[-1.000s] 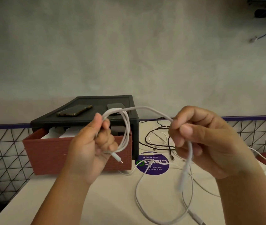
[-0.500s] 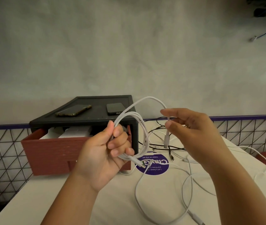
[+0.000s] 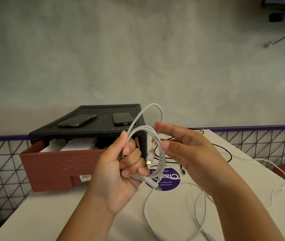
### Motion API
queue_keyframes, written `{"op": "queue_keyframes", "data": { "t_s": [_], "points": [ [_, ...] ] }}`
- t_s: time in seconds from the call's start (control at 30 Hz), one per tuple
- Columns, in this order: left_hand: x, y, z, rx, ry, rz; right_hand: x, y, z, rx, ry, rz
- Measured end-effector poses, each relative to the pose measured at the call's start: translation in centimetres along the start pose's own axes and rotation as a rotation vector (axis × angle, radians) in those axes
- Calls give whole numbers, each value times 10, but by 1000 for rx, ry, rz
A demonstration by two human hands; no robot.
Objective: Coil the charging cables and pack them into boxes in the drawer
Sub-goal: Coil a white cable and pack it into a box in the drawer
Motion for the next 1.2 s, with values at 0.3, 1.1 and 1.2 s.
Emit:
{"op": "queue_keyframes", "data": {
  "t_s": [0.3, 1.1, 1.2],
  "points": [
    [3, 3, 5, 104, -193, -154, 14, -4, -7, 43, -170, -87],
    [-49, -3, -29, 408, -276, -557, 28, 19, 11, 145, 467, 338],
    [-52, -4, -34, 393, -197, -521, 15, 17, 17, 67, 359, 308]
  ]
}}
Point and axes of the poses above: each hand's wrist, its own y-axis away from the middle knuckle, its own x-axis out of the palm, z = x × y, the point moved 4 cm from there along -y, towards the middle knuckle, and after that the axes turned 8 degrees about -y, right-handed, at the moved point
